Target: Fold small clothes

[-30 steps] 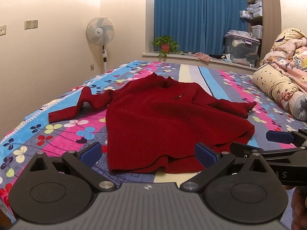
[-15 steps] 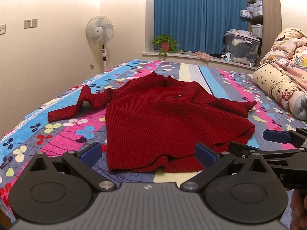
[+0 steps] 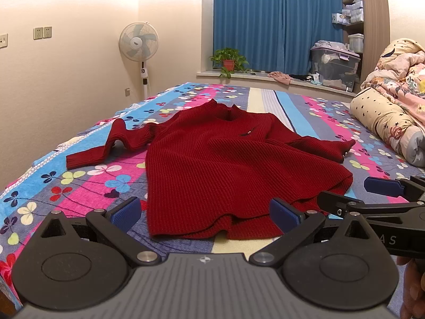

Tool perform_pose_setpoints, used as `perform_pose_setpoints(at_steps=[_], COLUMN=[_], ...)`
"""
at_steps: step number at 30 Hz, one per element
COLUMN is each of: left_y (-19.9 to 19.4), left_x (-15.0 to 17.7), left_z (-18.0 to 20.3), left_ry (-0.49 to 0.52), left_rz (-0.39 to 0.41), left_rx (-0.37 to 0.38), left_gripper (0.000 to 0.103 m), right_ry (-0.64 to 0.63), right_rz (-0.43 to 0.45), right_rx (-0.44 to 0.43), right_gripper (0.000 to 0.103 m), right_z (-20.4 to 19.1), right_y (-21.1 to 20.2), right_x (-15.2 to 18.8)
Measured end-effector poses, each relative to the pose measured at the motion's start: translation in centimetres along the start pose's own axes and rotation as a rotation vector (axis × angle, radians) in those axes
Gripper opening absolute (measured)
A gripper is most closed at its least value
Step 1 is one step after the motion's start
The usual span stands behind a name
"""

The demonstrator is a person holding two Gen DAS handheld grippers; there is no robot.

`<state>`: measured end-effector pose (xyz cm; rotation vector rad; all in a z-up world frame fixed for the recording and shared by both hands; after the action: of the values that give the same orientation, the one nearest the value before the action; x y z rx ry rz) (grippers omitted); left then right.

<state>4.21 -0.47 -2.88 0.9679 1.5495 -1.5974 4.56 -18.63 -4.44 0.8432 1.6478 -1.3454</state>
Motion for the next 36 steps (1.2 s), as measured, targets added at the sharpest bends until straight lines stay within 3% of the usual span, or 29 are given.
perform_pose_setpoints(at_steps=[36], left_y=[0.35], left_x=[0.09], left_z=[0.12], left_ry=[0.001], left_rz=[-0.006], left_rx=[-0.002], left_gripper=[0.102], right_ry=[-0.022], right_rz=[-0.016], right_rx=[0.013], right_gripper=[0.086], right_z=[-0.41], right_y=[0.68], right_x=[-0.10])
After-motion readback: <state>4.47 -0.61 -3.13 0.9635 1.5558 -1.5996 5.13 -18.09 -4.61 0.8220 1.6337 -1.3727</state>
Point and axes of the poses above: each gripper's, at about its wrist camera, not at the fingertips, and y roughly the way its jaws point, z to its right, x to its underside, the point moved 4 cm from there along y, roughly the way its jaws point, and after that the axes turned 3 degrees about x, right-handed, at the moved point
